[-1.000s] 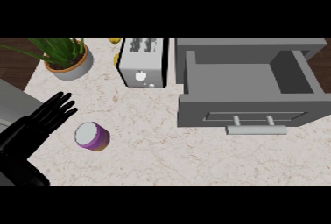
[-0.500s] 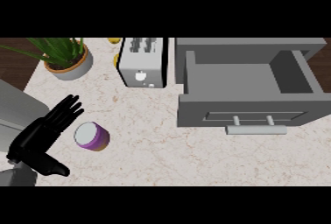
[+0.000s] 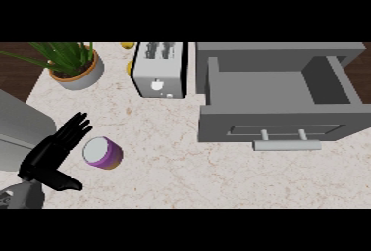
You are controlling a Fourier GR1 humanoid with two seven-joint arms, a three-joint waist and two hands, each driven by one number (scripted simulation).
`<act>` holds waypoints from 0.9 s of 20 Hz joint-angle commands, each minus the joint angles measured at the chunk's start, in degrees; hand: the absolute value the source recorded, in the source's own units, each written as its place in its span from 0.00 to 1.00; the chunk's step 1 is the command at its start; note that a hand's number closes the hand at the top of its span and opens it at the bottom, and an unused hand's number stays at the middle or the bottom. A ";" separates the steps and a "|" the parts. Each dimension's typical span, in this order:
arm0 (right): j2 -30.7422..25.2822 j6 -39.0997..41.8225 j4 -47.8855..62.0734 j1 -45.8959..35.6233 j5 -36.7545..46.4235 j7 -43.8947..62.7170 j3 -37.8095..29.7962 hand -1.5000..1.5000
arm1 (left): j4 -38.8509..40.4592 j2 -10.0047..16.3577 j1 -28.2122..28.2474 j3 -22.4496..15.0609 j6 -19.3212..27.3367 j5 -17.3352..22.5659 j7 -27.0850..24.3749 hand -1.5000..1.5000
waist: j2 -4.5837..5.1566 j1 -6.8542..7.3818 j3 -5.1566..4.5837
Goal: Pick up the can, place it into the drawer and close the drawer
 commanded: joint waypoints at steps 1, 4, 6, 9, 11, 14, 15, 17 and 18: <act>1.56 -1.58 -5.32 -0.09 -0.40 4.27 1.38 0.00 | 11.42 1.63 -3.12 0.11 -1.16 -4.55 -7.87 0.00 | 0.07 -0.18 -0.04; 4.13 2.97 -2.96 3.58 1.33 -0.24 0.37 0.00 | 17.95 1.90 -7.75 -0.51 0.56 -7.60 -11.06 0.00 | 0.06 -0.50 -0.03; 4.15 0.75 -5.43 3.58 1.49 0.24 0.99 0.00 | 20.29 1.29 -7.61 -0.87 -0.46 -7.72 -12.34 0.00 | 0.03 -0.35 -0.02; 2.26 -0.09 -5.19 1.36 -2.86 4.86 -1.55 0.00 | 24.17 0.88 -6.32 -1.80 -0.57 -9.98 -17.99 0.00 | 0.05 -0.22 -0.04; -0.43 0.51 -4.06 -0.20 -4.03 4.33 -3.35 0.00 | 31.47 3.79 -10.79 -0.29 -1.79 -10.38 -20.57 0.00 | 0.18 -0.60 -0.08; 2.56 1.41 -3.95 0.03 -0.97 4.23 -1.58 0.00 | 26.73 0.96 -6.44 -2.75 -1.86 -10.70 -20.92 0.00 | -0.01 0.12 0.00; 4.13 1.18 -5.80 3.72 -2.98 1.84 -2.06 0.00 | 30.32 2.40 -10.52 -1.47 -2.37 -9.95 -18.77 0.00 | 0.01 -0.35 -0.02; 2.31 0.97 -5.90 0.47 -3.67 5.06 -2.76 0.00 | 33.82 0.91 -12.43 -2.23 -0.62 -11.60 -21.95 0.00 | 0.11 -0.36 -0.05; 1.46 3.72 -2.52 1.98 -5.11 2.58 -5.51 0.00 | 31.83 -0.75 -10.00 -3.08 0.42 -11.80 -22.29 0.00 | 0.01 -0.25 -0.01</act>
